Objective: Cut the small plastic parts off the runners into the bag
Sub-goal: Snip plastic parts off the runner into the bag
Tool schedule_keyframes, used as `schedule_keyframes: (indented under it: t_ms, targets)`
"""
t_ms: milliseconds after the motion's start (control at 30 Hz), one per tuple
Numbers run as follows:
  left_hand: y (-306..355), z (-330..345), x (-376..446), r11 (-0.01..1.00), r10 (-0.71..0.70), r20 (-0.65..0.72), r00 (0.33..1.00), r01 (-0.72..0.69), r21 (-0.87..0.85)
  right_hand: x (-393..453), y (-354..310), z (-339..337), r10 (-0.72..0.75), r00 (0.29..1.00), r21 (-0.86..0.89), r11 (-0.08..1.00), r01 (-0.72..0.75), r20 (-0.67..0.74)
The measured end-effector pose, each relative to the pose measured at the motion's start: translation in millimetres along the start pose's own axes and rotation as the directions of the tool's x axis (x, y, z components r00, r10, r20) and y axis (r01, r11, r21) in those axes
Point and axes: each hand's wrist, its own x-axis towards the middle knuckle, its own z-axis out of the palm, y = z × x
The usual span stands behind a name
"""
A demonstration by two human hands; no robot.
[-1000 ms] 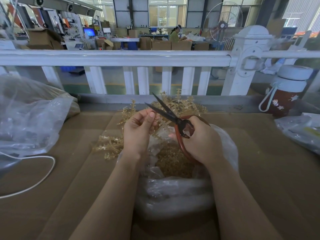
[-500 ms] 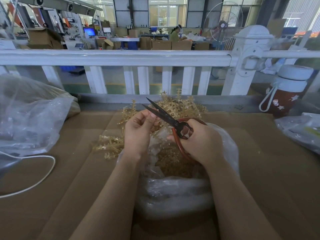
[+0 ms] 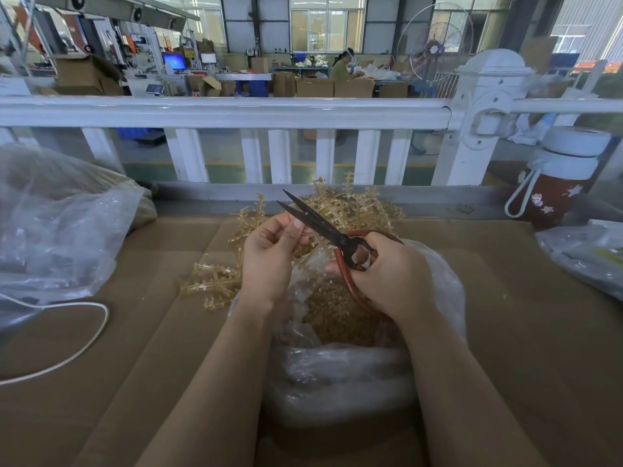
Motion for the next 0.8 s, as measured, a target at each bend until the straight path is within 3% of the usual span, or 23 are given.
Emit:
schedule_keyframes:
  t_ms: [333, 467, 600, 800]
  targets:
    - [-4.8, -1.7, 3.0, 1.0, -0.001, 0.005, 1.0, 0.001, -0.008, 0.4, 0.0, 0.4, 0.012, 1.0, 0.049, 0.999, -0.013, 0.011]
    - [-5.5, -2.7, 3.8, 0.998, -0.039, 0.009, 0.999, 0.039, -0.058, -1.6, -2.5, -5.2, 0.107, 0.994, 0.173, 0.979, -0.106, 0.001]
    - [-2.8, -1.2, 1.8, 0.987, -0.088, 0.05, 0.995, 0.094, -0.128, 3.6, -3.2, -6.2, 0.225, 0.974, 0.349, 0.91, -0.221, 0.03]
    - [1.4, 1.1, -1.1, 0.969, -0.161, 0.106, 0.981, 0.178, -0.17, 6.0, -5.8, -3.9, 0.271, 0.956, 0.601, 0.748, -0.281, 0.11]
